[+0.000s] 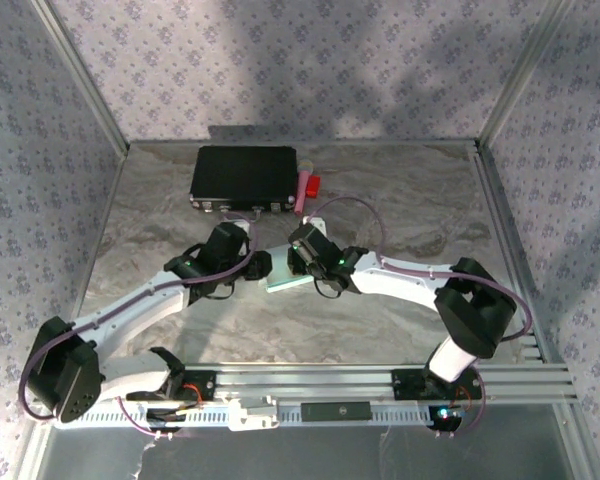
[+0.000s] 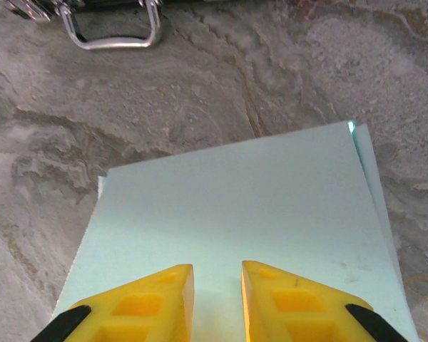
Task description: Fold the paper box
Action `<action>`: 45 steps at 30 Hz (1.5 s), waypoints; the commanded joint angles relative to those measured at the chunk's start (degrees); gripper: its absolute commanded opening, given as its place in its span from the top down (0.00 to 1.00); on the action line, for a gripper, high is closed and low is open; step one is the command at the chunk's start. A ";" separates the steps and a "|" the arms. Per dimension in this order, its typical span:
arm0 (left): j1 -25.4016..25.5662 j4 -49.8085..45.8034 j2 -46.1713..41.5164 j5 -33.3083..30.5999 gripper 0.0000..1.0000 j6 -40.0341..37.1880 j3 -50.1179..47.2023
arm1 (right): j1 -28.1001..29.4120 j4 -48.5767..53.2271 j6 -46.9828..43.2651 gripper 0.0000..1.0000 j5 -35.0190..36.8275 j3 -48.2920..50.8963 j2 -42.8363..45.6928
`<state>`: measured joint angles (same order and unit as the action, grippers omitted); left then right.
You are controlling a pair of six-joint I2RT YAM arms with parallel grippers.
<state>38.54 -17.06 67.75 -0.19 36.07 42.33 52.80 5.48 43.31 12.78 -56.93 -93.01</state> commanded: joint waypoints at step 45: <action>-4.54 12.15 6.63 6.68 0.64 4.12 -6.41 | -10.49 -2.79 -6.70 0.57 -13.44 5.64 7.04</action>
<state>34.39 -9.28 73.80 4.51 38.26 36.67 45.43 2.55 39.03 6.26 -53.25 -87.20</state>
